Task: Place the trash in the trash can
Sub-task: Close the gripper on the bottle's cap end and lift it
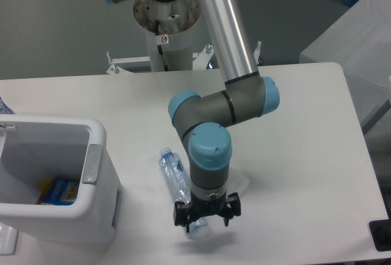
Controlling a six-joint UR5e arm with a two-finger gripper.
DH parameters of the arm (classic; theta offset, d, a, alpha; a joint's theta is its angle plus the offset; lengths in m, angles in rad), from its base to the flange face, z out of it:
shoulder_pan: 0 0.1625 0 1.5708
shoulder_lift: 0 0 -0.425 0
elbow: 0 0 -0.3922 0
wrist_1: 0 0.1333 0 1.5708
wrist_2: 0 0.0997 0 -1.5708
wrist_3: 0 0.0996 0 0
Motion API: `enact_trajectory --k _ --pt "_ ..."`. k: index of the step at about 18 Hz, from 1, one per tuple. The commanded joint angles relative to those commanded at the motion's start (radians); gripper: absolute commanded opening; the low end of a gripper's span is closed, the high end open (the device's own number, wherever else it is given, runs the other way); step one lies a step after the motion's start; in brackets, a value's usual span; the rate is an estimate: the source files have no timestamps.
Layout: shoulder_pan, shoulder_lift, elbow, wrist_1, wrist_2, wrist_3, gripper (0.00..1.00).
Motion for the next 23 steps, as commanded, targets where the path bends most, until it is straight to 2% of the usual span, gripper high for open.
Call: enact_trajectory --k 15,18,23 --pt "-0.023 -0.043 -0.02 0.0 0.034 -0.011 0.99" --pt "-0.023 -0.043 -0.02 -0.002 0.034 -0.012 0.89" --pt "-0.023 -0.046 -0.021 -0.002 0.034 -0.008 0.82"
